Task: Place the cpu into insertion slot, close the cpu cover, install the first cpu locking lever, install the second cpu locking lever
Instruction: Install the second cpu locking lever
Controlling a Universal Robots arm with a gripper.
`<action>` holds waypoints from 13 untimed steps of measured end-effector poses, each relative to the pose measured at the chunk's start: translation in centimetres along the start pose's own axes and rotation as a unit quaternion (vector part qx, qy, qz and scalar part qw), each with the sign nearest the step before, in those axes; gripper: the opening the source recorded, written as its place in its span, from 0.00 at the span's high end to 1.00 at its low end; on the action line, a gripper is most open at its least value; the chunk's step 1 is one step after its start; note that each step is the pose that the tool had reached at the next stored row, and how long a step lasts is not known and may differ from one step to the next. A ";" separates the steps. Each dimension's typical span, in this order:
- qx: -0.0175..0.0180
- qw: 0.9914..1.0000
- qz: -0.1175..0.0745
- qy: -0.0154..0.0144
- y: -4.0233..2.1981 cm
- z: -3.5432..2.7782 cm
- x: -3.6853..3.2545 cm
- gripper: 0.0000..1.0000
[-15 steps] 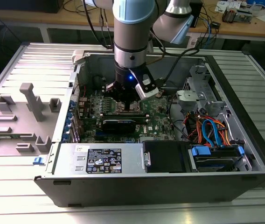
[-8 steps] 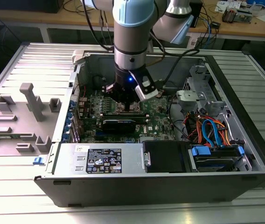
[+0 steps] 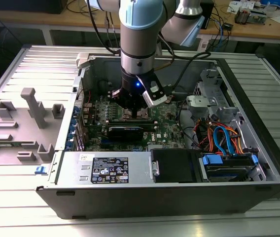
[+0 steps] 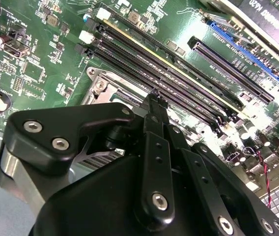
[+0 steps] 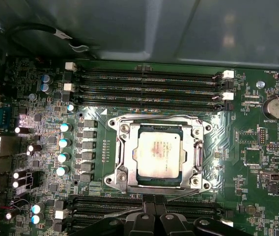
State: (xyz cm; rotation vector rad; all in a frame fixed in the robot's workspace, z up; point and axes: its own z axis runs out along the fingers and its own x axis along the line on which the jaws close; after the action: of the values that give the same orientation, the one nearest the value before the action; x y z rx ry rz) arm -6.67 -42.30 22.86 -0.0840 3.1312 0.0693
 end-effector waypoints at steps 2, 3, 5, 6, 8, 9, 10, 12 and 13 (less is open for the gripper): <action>0.000 1.000 0.000 0.000 0.00 0.00 0.00 0.89; 0.000 1.000 0.000 0.000 0.00 0.01 0.00 0.89; 0.000 1.000 0.000 0.000 0.00 0.01 0.00 0.89; 0.000 1.000 0.000 0.000 0.00 0.01 0.00 0.89; 0.000 1.000 0.000 0.000 0.00 0.01 0.00 0.89; 0.000 1.000 0.000 0.000 0.00 0.01 0.00 0.89; 0.000 1.000 0.000 0.000 0.00 0.02 0.00 0.89; 0.000 1.000 0.000 0.000 0.00 0.02 0.00 0.89; 0.000 1.000 0.000 0.000 0.00 0.02 0.00 0.89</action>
State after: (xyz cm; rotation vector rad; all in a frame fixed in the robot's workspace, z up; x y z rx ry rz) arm -6.67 -42.30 22.84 -0.0840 3.1312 0.0693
